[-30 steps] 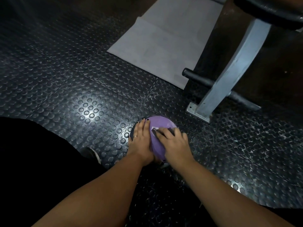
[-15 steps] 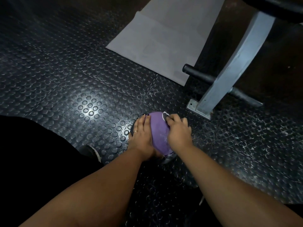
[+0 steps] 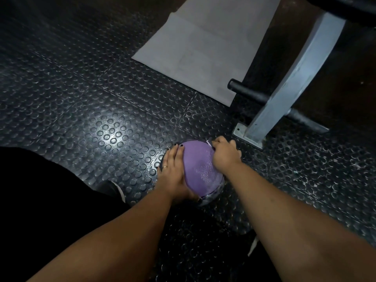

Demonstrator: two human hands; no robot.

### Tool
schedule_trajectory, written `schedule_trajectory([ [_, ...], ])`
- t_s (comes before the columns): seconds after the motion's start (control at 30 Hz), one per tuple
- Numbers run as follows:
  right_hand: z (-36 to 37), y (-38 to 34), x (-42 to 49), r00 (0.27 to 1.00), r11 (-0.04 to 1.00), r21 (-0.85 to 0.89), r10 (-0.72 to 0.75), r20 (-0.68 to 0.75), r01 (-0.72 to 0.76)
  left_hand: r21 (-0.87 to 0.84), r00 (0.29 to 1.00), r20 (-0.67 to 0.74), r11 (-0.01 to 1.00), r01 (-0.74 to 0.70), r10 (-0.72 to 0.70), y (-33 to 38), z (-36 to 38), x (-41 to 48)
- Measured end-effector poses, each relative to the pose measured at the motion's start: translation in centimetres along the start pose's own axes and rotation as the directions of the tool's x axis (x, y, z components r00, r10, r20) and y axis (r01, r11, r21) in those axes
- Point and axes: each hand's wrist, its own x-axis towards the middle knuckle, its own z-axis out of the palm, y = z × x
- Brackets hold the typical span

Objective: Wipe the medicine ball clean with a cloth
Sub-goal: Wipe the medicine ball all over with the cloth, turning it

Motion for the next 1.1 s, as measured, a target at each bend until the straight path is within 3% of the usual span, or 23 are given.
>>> schedule_trajectory([
  [0.07, 0.1, 0.4, 0.2, 1.000, 0.999, 0.035, -0.029, 0.010, 0.029, -0.018, 1.000, 0.004, 0.999, 0.026, -0.026, 0.0, -0.3, 0.2],
  [0.23, 0.9, -0.2, -3.5, 0.981, 0.984, 0.121, -0.112, -0.161, 0.133, -0.119, 1.000, 0.007, 0.992, 0.030, -0.029, -1.1, -1.2, 1.3],
  [0.43, 1.7, -1.5, -7.6, 0.943, 0.965, -0.078, -0.262, -0.204, 0.251, -0.210, 0.998, -0.024, 0.976, 0.059, -0.066, -1.4, -1.2, 1.5],
  [0.6, 0.8, -2.2, -4.6, 0.967, 0.983, -0.112, -0.163, -0.194, 0.143, -0.181, 0.997, -0.040, 0.982, 0.061, -0.070, -1.0, -0.5, 0.8],
  [0.77, -0.6, -2.5, 0.1, 0.998, 0.998, -0.030, -0.061, -0.011, 0.061, -0.149, 0.996, -0.041, 0.986, 0.069, -0.076, -0.6, -0.3, 0.7],
  [0.9, -0.2, -2.4, -1.9, 0.982, 0.989, -0.017, -0.150, -0.116, 0.149, -0.226, 0.993, -0.016, 0.968, 0.110, -0.117, -0.7, -1.0, 2.3],
  [1.03, 1.3, -2.6, -6.3, 0.920, 0.919, -0.185, -0.373, -0.125, 0.347, -0.257, 0.988, -0.037, 0.957, 0.136, -0.150, 0.1, -1.5, 3.7],
  [1.1, 1.8, -2.3, -7.1, 0.904, 0.900, -0.226, -0.408, -0.132, 0.373, -0.249, 0.988, -0.063, 0.961, 0.125, -0.144, 0.6, -1.1, 3.9],
])
